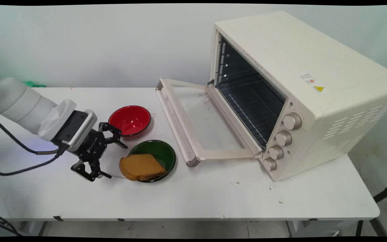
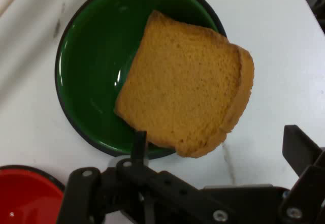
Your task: Close the oven
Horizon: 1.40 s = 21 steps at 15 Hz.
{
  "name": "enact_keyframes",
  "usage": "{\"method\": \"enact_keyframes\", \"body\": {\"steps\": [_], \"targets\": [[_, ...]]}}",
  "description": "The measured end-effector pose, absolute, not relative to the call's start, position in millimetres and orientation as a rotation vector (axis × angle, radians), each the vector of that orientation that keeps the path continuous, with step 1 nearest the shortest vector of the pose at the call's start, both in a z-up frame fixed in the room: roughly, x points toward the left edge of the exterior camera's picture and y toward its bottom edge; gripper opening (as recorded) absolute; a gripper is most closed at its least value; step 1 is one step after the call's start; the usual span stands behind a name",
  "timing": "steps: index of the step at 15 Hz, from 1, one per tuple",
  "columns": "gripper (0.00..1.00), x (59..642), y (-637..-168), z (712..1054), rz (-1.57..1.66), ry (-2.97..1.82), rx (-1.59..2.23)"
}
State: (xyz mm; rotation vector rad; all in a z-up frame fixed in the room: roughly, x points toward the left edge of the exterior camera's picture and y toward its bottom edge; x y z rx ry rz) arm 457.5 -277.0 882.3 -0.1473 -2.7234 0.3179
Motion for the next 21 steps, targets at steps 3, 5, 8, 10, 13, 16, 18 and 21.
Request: {"method": "enact_keyframes", "body": {"steps": [3,5,8,10,13,16,18,21], "targets": [[1.0,453.0,-283.7,885.6,0.335,-2.713,-0.125],[1.0,449.3,-292.0,894.0,0.327,-2.698,-0.015],[1.0,446.9,-310.1,909.4,0.309,-2.662,0.194],[1.0,444.9,-324.2,915.2,0.303,-2.634,0.325],[1.0,439.6,-340.9,918.2,0.304,-2.594,0.449],[1.0,430.8,-360.0,915.4,0.308,-2.547,0.569],[1.0,421.0,-374.2,910.1,0.306,-2.509,0.648],[0.0,410.1,-386.5,902.1,0.3,-2.48,0.711]]}}
